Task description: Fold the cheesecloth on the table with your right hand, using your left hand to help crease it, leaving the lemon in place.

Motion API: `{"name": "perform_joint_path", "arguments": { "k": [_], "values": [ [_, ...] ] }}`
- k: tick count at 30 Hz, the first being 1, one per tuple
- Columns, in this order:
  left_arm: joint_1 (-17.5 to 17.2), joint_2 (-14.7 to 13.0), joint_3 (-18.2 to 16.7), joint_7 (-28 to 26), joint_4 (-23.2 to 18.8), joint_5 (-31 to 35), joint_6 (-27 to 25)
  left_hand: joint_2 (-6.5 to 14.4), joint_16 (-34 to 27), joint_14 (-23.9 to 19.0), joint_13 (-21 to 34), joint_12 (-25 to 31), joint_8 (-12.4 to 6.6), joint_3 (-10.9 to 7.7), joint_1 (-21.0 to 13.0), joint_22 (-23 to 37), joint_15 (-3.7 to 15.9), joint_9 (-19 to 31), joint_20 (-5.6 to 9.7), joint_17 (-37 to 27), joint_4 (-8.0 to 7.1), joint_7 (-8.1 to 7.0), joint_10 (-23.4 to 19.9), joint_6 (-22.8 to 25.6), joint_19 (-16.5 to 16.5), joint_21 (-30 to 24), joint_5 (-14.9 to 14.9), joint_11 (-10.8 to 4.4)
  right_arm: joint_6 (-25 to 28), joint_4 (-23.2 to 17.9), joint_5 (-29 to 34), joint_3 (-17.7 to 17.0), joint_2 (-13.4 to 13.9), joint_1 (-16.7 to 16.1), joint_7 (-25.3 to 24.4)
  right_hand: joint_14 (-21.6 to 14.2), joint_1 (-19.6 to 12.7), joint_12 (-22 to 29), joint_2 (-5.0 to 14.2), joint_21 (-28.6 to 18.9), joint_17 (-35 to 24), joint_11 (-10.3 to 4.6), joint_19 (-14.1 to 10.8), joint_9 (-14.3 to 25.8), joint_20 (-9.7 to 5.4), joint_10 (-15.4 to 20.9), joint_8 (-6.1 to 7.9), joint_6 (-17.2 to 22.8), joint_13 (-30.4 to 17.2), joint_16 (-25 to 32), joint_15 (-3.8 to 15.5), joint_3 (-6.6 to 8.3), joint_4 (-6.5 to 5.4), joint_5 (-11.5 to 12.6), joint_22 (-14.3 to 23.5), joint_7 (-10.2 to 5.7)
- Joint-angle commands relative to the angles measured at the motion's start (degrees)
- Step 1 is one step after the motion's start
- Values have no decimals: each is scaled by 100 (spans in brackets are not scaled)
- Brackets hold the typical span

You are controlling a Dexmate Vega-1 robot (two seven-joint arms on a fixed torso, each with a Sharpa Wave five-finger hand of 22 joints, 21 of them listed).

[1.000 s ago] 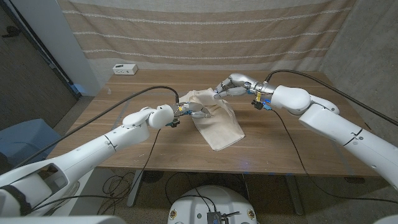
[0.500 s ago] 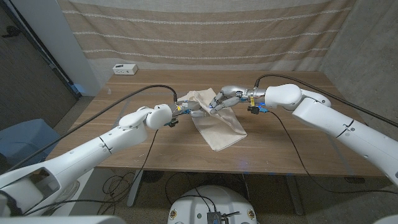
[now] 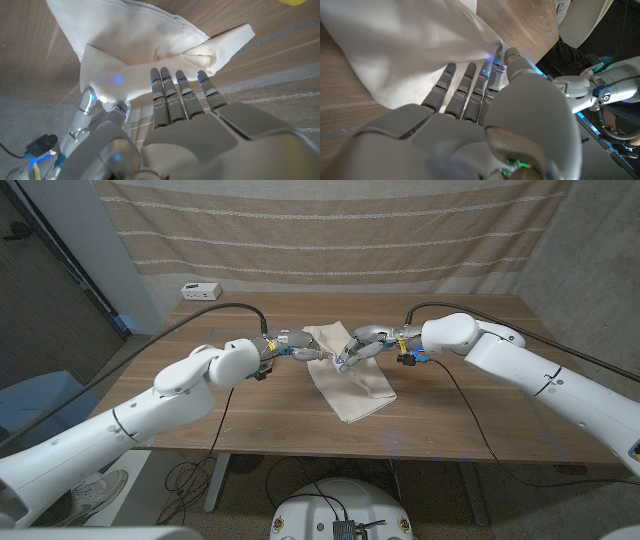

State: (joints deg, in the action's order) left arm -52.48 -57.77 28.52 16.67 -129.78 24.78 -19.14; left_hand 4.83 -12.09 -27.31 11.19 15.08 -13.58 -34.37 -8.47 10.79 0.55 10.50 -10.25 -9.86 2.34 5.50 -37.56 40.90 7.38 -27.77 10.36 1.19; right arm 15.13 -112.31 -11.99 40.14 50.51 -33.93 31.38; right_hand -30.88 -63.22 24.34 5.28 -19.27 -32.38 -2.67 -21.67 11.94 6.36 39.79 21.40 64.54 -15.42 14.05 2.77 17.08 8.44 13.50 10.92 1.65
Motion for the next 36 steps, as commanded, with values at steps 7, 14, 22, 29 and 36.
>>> {"name": "perform_joint_path", "arguments": {
  "k": [7,14,22,29,36],
  "values": [
    [-1416,-221,-2017,-1067,350,-2585,2553,-7,-16,-365,104,114,-46,-16,-9,44,-89,50,-75,-33,68,196,-389,403,130,-15,-12,186,993,-448,239,424,256,329,628,67,-63,-81,64,43,-2,84,107,1,-5,-37,13,-14,4,-29,368,10,-7,-61,14,2],
    [-1263,-179,-1833,-1063,447,-2573,2496,13,69,-229,137,35,84,-30,-2,49,-125,57,-143,-39,80,146,-231,183,56,36,-14,189,1466,-624,408,653,362,500,918,183,-46,-141,72,87,16,138,199,2,34,-128,3,-65,19,-84,256,3,-21,-104,9,-20],
    [-1142,-165,-1672,-1060,519,-2578,2474,36,96,-170,154,-4,136,-38,21,54,-147,61,-164,-44,70,161,-171,100,34,63,-15,195,1884,-636,706,1060,297,825,1373,263,-69,-165,81,99,31,206,215,2,8,-162,10,-67,20,-121,225,12,-8,-127,7,9],
    [-1102,-174,-1597,-1095,564,-2588,2406,40,98,-162,168,-13,157,-41,37,56,-149,63,-159,-46,67,156,-172,73,26,79,-17,195,2335,-419,975,1531,141,1274,1952,1105,1089,-586,-434,277,176,549,606,67,170,-1176,-586,-1925,-60,-317,-388,-653,-431,-57,28,-83],
    [-1226,-210,-1631,-1513,453,-2123,2000,-50,158,81,149,-144,291,-160,-391,49,-25,52,-148,-26,499,-61,17,-364,-73,181,-28,36,1945,-460,393,963,350,906,1543,1735,1824,-918,-848,505,362,543,1114,-18,63,-2165,-1175,-3778,-117,-322,-474,-1284,-684,179,43,-189]
  ]
}}
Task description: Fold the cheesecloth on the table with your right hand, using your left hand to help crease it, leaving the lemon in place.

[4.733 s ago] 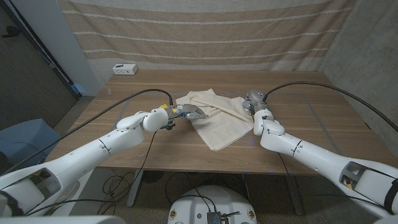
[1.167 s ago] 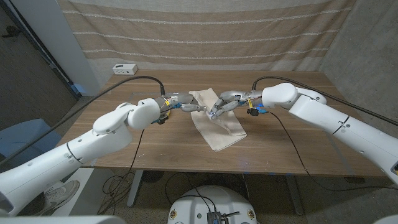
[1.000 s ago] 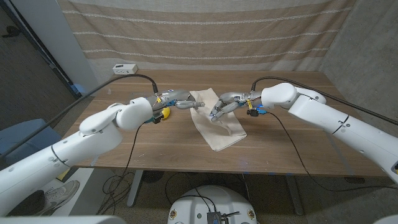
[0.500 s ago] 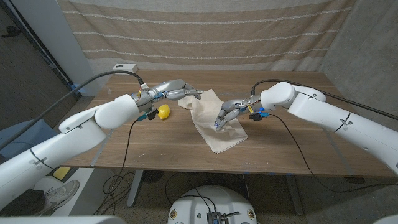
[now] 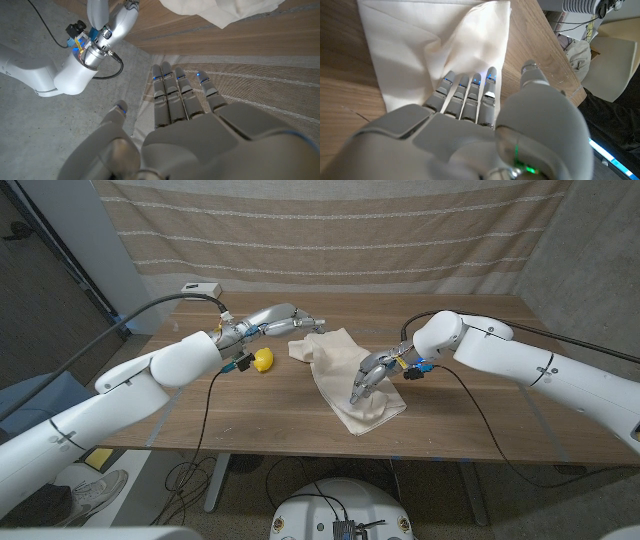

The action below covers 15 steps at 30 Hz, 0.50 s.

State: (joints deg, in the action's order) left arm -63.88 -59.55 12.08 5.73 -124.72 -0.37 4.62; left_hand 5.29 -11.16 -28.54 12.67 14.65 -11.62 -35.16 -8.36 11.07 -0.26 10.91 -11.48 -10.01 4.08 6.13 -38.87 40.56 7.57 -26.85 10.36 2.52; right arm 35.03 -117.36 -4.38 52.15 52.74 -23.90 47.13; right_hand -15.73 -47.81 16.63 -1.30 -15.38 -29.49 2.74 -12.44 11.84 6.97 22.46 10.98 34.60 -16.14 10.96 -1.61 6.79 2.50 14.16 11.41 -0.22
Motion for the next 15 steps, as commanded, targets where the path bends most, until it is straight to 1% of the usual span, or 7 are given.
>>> {"name": "perform_joint_path", "arguments": {
  "k": [1,3,6,9,12,13,15],
  "values": [
    [-103,-16,4,-478,-28,418,-385,-112,80,299,-8,-142,113,-94,-499,22,69,9,-12,-10,407,-213,229,-449,-122,114,-35,-147,-120,38,-472,-338,164,-165,-98,315,336,-189,-208,127,96,26,217,-9,25,-555,-128,-985,-55,-18,-48,-311,-115,154,-3,23],
    [-133,12,-19,-575,26,444,-393,-142,96,526,-9,-237,169,-92,-694,27,55,4,-33,-10,519,-341,483,-881,-202,176,-50,-156,-314,44,-741,-588,241,-347,-270,459,443,-310,-273,181,138,47,356,-14,63,-921,-139,-1537,-75,-3,-92,-452,-166,255,2,25],
    [-189,42,-47,-775,60,598,-450,-159,93,846,-9,-306,194,-44,-908,35,99,-8,-25,-14,542,-579,828,-1578,-303,259,-59,-300,-741,37,-1261,-1116,380,-802,-753,490,482,-341,-238,174,146,139,339,-13,135,-1038,-109,-1654,-82,16,-149,-484,-201,299,2,91],
    [-206,50,-41,-916,58,794,-623,-198,84,1069,-20,-339,181,6,-1157,35,101,-19,-58,-13,569,-790,1189,-2124,-394,341,-59,-347,-1235,-42,-1630,-1637,504,-1340,-1437,416,370,-288,71,106,141,245,160,-15,301,-982,-26,-1580,-88,83,-230,-368,-215,378,-1,109],
    [-191,75,9,-1032,74,981,-801,-202,78,1145,-25,-335,163,8,-1301,34,152,-22,-36,-11,590,-886,1307,-2288,-407,366,-55,-409,-1724,-98,-1862,-2055,550,-1837,-2094,231,85,-163,424,54,170,285,-3,-23,361,-734,85,-1291,-82,158,-216,-172,-114,430,-12,85],
    [-186,85,29,-1071,93,1033,-826,-203,77,1151,-27,-339,153,4,-1332,33,163,-23,-38,-11,598,-888,1334,-2293,-402,368,-53,-435,-1930,-87,-1928,-2179,546,-1997,-2281,99,-134,-96,585,22,205,284,-107,-32,358,-584,131,-1102,-65,196,-146,-51,10,409,-18,59],
    [-172,114,66,-1137,130,1112,-903,-186,64,1155,-32,-322,128,-17,-1457,32,187,-25,-33,-9,619,-906,1352,-2321,-356,362,-47,-508,-2315,-45,-2040,-2385,490,-2282,-2624,-183,-294,18,700,-100,251,262,-448,-44,271,-299,193,-787,-33,279,-75,32,129,347,-21,51]
  ]
}}
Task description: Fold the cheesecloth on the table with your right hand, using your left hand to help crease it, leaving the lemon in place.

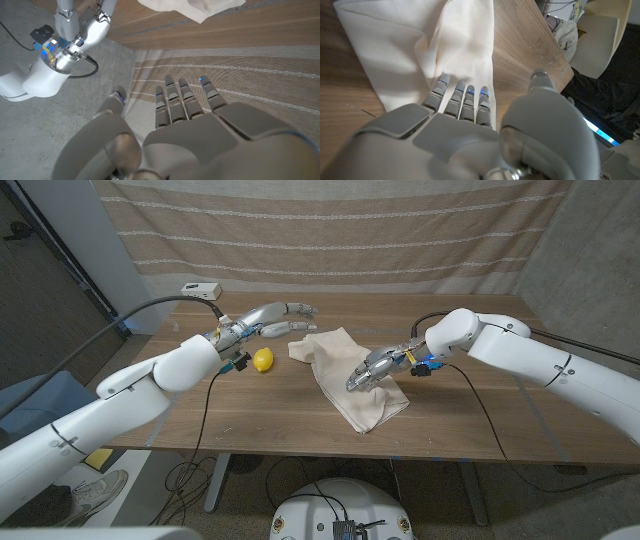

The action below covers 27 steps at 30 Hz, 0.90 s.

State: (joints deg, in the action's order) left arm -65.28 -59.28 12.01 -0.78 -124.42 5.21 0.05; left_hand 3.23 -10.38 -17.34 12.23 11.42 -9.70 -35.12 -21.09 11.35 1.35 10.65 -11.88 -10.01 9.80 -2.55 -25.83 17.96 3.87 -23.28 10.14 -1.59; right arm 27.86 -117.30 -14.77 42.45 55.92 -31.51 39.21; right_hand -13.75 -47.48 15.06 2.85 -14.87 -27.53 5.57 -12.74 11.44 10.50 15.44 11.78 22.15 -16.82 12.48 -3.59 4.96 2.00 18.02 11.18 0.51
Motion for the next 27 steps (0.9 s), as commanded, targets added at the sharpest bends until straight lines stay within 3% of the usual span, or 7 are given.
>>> {"name": "perform_joint_path", "arguments": {
  "k": [1,3,7,14,21,27],
  "values": [
    [-15,102,96,-515,128,593,-480,29,-21,24,10,8,-82,-33,-233,4,45,1,21,-9,56,-53,47,-39,41,-2,-21,-95,-1805,-23,-1022,-1495,131,-1649,-1990,-537,-441,210,334,-203,79,-23,-563,-9,-138,502,139,601,50,169,177,273,261,-66,0,-46],
    [41,149,147,-538,213,625,-612,48,-42,-18,2,60,-163,-72,-472,2,98,-1,60,-5,82,-56,-18,120,149,-27,-15,-209,-2386,48,-973,-1688,-38,-2000,-2495,-844,-548,322,445,-327,98,-48,-884,-17,-256,831,201,926,79,275,313,349,344,-146,4,-31],
    [196,136,284,-464,283,727,-844,39,-52,-51,-6,90,-213,-91,-709,1,142,-1,66,-2,96,-58,-55,272,194,-28,-17,-236,-3116,215,-765,-1812,-367,-2306,-3075,-1242,-623,431,497,-423,76,-115,-1117,-26,-357,1175,246,1259,116,440,507,396,425,-267,10,-14],
    [693,108,730,-178,450,1084,-1473,-200,42,386,-14,0,-154,30,-1184,-2,155,3,160,-4,76,-193,328,150,100,56,-30,-323,-3784,538,-498,-1790,-816,-2340,-3416,-1160,-594,400,471,-428,70,-188,-1124,-30,-347,1127,224,1292,129,402,514,382,430,-317,12,-37],
    [1276,159,1266,83,689,1573,-1880,-295,30,701,23,12,-239,140,-1490,3,44,24,142,-10,51,-300,599,328,15,124,1,-319,-3989,709,-377,-1714,-1006,-2250,-3408,-1152,-587,396,463,-421,74,-213,-1103,-30,-343,1136,220,1332,136,388,523,384,439,-339,12,-48],
    [1768,282,1731,363,861,2053,-2106,-341,17,782,37,32,-276,183,-1648,4,68,30,190,-11,56,-389,664,453,22,136,10,-396,-4134,830,-432,-1735,-1074,-2272,-3377,-1140,-581,393,468,-419,76,-210,-1095,-31,-340,1142,224,1375,141,376,537,390,441,-353,12,-39]
  ]
}}
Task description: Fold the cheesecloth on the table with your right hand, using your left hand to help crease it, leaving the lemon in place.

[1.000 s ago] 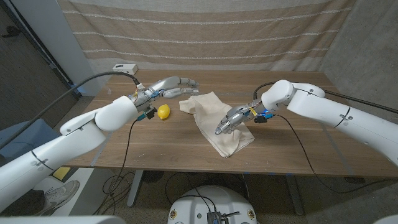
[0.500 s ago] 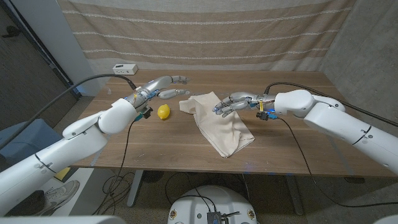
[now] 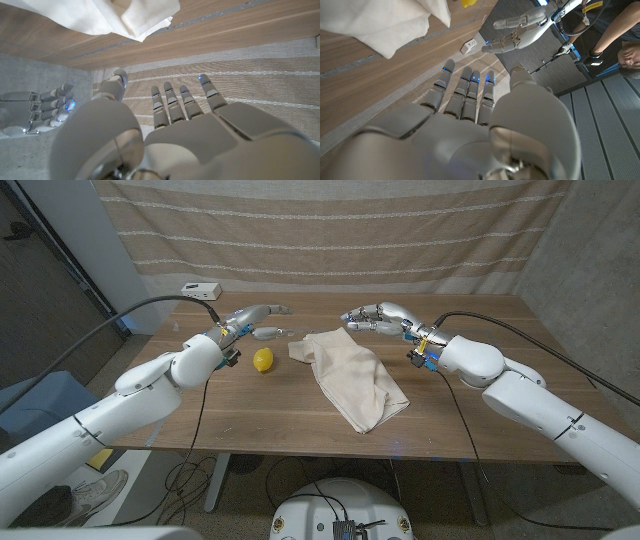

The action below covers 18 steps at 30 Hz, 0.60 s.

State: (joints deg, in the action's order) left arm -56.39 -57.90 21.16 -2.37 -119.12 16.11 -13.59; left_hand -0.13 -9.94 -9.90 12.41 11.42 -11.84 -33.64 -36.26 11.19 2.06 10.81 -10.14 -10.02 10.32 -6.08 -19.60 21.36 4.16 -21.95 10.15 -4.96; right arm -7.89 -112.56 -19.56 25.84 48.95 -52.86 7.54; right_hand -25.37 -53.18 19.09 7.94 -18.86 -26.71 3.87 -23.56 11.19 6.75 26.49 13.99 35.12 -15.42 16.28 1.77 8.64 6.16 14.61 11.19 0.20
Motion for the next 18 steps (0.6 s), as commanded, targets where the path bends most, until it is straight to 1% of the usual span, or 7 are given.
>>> {"name": "perform_joint_path", "arguments": {
  "k": [1,4,11,12,14,18],
  "values": [
    [972,172,904,605,360,1049,-785,-9,-27,46,21,32,-66,38,-147,20,-9,14,9,-10,5,-49,49,127,-8,5,11,-50,-579,359,48,-85,-378,-150,-218,29,-9,-10,-41,-18,-6,-46,-8,-5,34,40,2,82,2,-7,2,21,25,-15,11,-10],
    [1226,266,1153,802,457,1327,-856,-5,-31,79,27,47,-97,47,-242,21,-41,18,-23,-10,2,-29,66,230,-9,13,24,-39,-635,352,42,-127,-359,-192,-220,35,-4,-13,-44,-14,-8,-45,1,-6,40,39,2,100,5,-10,-2,20,26,-23,12,-12],
    [1805,524,1602,1473,758,1646,-901,-19,-12,248,39,50,-102,103,-379,24,-61,25,20,-9,-25,-45,157,319,-37,39,44,-57,-751,348,18,-197,-358,-236,-213,50,9,-23,-49,1,-9,-57,41,-6,51,36,-13,105,11,-20,18,18,29,-41,12,-16],
    [1884,551,1669,1588,786,1706,-921,-33,-13,277,42,40,-91,127,-394,24,-70,26,13,-10,-35,-34,211,311,-47,46,47,-10,-758,351,12,-201,-355,-238,-202,48,11,-26,-51,1,-11,-76,42,-6,51,32,-17,106,13,-19,16,18,31,-46,12,-17],
    [1988,604,1791,1697,833,1876,-957,-56,-2,365,47,41,-97,171,-421,25,-114,29,19,-10,-50,-5,256,362,-69,62,52,21,-767,352,5,-216,-348,-251,-198,49,16,-28,-54,0,-10,-67,39,-6,52,34,-22,109,15,-22,20,17,31,-52,12,-20],
    [2232,734,2025,2096,969,2103,-1026,-89,1,455,52,30,-94,228,-448,26,-131,31,45,-11,-67,11,347,405,-95,80,57,17,-787,357,-10,-243,-332,-278,-188,49,23,-34,-53,2,-11,-69,45,-6,59,32,-31,113,19,-25,24,18,32,-62,12,-22]
  ]
}}
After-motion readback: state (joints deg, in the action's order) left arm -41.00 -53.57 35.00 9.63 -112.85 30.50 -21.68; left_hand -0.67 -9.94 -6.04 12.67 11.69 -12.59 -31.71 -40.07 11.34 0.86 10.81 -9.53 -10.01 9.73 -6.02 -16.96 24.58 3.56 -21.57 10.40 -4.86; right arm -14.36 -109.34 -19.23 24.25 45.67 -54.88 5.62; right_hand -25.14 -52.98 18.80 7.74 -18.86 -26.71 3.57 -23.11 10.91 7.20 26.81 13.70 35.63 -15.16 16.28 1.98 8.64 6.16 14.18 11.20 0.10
